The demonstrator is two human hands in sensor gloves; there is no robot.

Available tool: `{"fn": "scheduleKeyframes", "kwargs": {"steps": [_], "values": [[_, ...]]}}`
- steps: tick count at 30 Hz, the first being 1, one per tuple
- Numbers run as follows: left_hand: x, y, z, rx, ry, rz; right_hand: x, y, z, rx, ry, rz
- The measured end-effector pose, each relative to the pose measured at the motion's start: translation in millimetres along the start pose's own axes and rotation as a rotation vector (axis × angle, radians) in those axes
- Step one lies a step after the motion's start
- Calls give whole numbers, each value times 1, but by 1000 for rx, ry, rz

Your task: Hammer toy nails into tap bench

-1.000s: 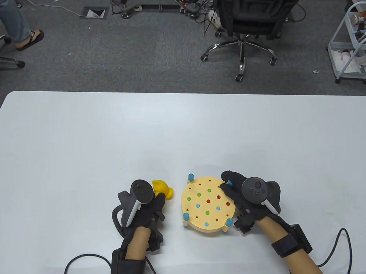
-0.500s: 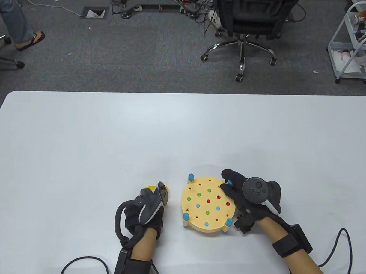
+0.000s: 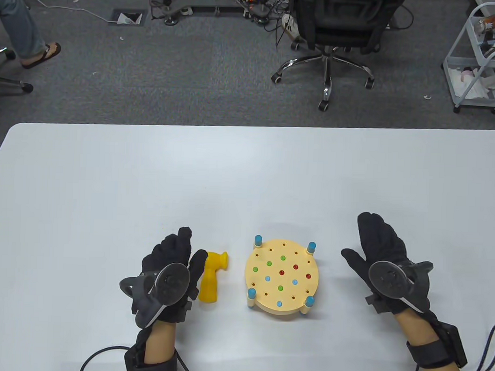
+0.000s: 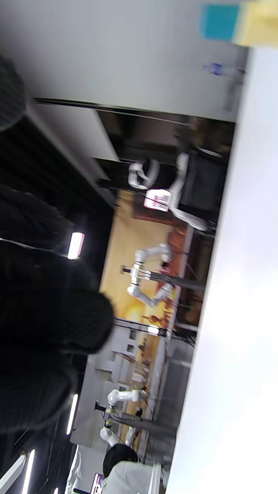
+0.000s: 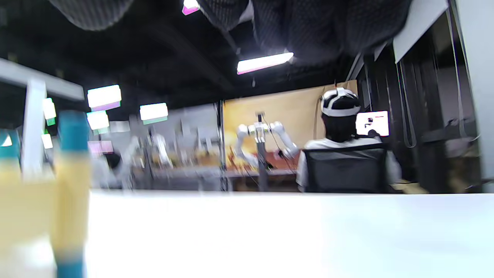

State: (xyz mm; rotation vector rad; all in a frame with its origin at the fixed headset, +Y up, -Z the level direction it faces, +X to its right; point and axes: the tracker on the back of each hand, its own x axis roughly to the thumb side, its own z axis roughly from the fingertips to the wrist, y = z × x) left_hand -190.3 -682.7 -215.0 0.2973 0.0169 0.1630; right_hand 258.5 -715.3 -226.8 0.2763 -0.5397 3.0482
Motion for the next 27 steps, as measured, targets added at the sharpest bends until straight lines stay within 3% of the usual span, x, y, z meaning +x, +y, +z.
{"fn": "scheduleKeyframes", "kwargs": {"steps": [4,7,9,13,20,27], "values": [[-18,-20,6,-136,-40,-267,-18,23,13,222,-1,135],[-32,-32,4,-240,29,-242,-28,39,14,362,63,52],[-37,-34,2,-271,55,-141,-33,48,14,386,84,31],[-42,-30,1,-233,75,-91,-40,58,11,417,102,7],[-35,-30,1,-234,45,-117,-40,61,8,442,90,-17],[-37,-37,3,-270,55,-136,-37,56,9,389,91,-23]]}}
